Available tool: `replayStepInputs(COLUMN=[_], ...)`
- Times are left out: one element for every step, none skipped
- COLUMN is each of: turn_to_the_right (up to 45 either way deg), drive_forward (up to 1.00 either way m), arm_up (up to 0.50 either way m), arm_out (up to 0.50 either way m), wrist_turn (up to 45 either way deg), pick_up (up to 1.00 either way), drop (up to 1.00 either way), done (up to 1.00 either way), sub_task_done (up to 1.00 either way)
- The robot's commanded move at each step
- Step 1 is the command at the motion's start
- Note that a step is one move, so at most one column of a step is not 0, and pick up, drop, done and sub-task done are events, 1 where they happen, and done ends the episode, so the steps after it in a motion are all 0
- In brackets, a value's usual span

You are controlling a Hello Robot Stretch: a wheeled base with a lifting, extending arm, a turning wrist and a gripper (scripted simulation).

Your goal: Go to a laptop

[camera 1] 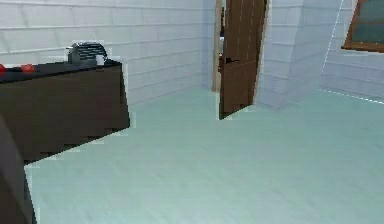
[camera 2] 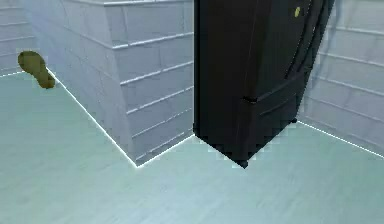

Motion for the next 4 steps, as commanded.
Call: replayStepInputs(turn_to_the_right=[0.0, -3.0, 0.0, 0.0], drive_forward=[1.0, 0.0, 1.0, 0.75], arm_up=[0.0, 0.0, 0.0, 0.0], arm_out=[0.0, 0.0, 0.0, 0.0], wrist_turn=[0.0, 0.0, 0.0, 0.0], pick_up=[0.0, 0.0, 0.0, 0.0], drop=[0.0, 0.0, 0.0, 0.0], done=[0.0, 0.0, 0.0, 0.0], sub_task_done=[0.0, 0.0, 0.0, 0.0])
